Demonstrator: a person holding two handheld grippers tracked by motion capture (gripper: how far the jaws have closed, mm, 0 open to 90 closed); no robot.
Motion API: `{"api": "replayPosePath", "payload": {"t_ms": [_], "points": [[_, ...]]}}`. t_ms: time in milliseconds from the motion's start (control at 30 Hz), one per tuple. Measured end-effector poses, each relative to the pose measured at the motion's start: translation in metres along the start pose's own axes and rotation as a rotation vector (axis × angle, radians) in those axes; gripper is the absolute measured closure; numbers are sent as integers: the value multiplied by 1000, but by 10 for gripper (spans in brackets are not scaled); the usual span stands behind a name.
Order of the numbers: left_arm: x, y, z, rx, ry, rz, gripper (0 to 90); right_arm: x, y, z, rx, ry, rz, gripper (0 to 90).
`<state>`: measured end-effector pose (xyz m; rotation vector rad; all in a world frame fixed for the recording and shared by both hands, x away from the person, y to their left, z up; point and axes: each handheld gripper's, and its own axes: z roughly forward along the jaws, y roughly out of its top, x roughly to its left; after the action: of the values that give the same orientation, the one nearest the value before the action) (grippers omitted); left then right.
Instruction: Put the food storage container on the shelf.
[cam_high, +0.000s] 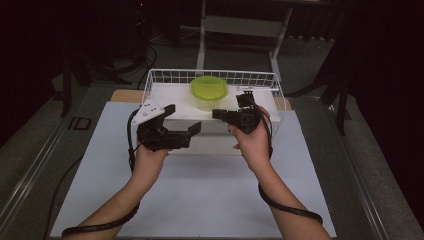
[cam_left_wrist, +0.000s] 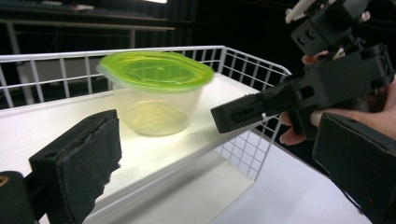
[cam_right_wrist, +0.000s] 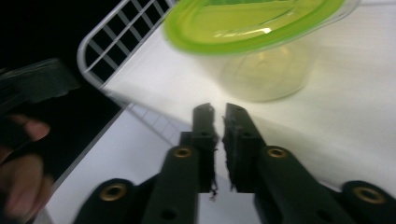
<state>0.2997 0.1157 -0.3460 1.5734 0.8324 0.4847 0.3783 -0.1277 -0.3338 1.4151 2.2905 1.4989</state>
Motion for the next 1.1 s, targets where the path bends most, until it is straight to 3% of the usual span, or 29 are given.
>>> {"api": "replayPosePath", "payload": {"t_ms": [133, 233, 300, 400, 500, 600, 800, 900, 1100], "points": [[-6, -7, -6, -14, -65, 62, 20, 10, -12, -13, -11, 5, -84, 716], [-10, -14, -11, -33, -112, 88, 20, 14, -23, -22, -34, 22, -148, 534], [-12, -17, -14, -26, -120, 98, 20, 17, -30, -26, -52, 5, -197, 447], [-14, -19, -16, -24, -123, 95, 20, 17, -40, -31, -79, 34, -270, 273], [-18, -23, -18, -28, -133, 95, 20, 16, -48, -34, -109, 53, -279, 178], [-23, -27, -20, -30, -145, 122, 20, 17, -57, -35, -115, 42, -335, 173], [-31, -34, -25, -46, -164, 154, 20, 12, -70, -38, -129, 54, -341, 173], [-34, -39, -28, -31, -164, 183, 20, 10, -78, -39, -136, 56, -365, 173], [-36, -52, -33, -23, -170, 169, 20, 3, -98, -44, -176, 50, -380, 179]]}}
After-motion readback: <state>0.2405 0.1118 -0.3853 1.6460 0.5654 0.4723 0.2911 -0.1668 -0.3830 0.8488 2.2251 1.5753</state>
